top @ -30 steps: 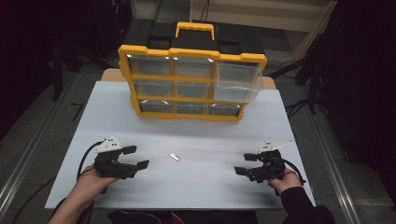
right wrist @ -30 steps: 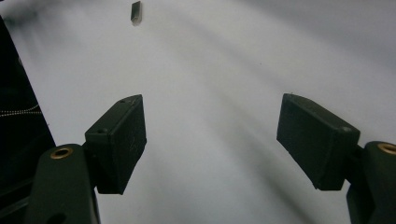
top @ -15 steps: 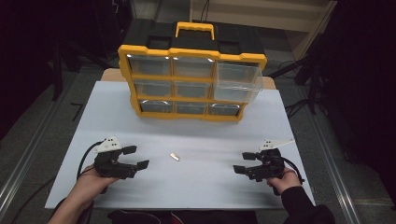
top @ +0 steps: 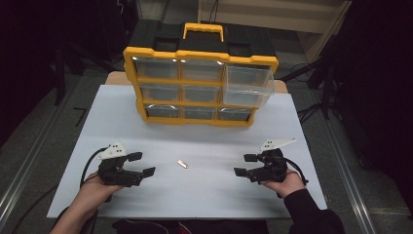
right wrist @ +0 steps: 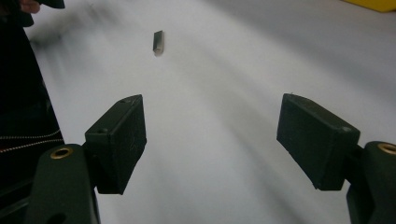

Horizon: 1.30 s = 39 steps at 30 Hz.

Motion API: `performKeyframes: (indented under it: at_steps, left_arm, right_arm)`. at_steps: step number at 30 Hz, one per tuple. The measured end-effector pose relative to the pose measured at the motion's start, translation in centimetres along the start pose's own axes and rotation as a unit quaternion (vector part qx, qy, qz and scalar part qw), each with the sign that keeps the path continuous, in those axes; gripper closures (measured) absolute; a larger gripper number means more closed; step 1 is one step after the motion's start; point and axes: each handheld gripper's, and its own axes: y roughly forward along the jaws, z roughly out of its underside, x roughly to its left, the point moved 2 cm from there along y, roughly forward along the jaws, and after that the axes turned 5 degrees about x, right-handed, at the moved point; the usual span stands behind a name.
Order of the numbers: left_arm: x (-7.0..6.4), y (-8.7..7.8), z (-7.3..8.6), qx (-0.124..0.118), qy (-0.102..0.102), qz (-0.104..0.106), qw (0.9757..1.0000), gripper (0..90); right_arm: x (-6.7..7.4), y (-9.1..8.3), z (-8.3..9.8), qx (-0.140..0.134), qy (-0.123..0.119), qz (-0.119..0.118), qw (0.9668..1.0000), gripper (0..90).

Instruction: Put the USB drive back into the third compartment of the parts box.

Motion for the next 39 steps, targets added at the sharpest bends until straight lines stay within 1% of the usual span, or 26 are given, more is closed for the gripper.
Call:
performKeyframes:
  at_steps: [4,8,10,11,13,22,32,39]
  left_arm:
    - [0.0,0.0,0.0,0.0,0.0,-0.001,1.0,21.1]
    - [0.0,0.0,0.0,-0.001,0.001,0.001,1.0,21.1]
    - [0.0,0.0,0.0,-0.002,-0.002,0.0,1.0,21.1]
    - [0.0,0.0,0.0,-0.002,-0.002,0.0,1.0,21.1]
    - [0.0,0.0,0.0,-0.002,-0.002,0.0,1.0,21.2]
    - [0.1,0.0,0.0,-0.002,-0.004,0.001,1.0,21.1]
    - [0.2,0.0,0.0,-0.005,-0.008,0.004,1.0,21.1]
    - [0.2,0.0,0.0,-0.005,-0.01,0.004,0.9999,21.1]
  right_arm:
    - [0.1,0.2,-0.3,-0.001,-0.006,-0.002,1.0,22.0]
    - [0.3,0.6,-1.1,-0.002,-0.013,-0.001,0.9999,22.0]
    - [0.3,0.8,-1.4,-0.006,-0.015,-0.006,0.9999,22.0]
    - [0.4,0.9,-1.5,-0.004,-0.012,-0.008,0.9999,22.0]
    - [0.4,1.1,-1.7,-0.001,-0.017,-0.006,0.9998,22.0]
    - [1.0,2.2,-2.7,0.002,-0.02,-0.012,0.9997,22.0]
    - [1.8,3.4,-4.0,0.007,-0.032,-0.013,0.9994,22.0]
    - [2.2,4.0,-4.9,0.01,-0.032,-0.017,0.9993,22.0]
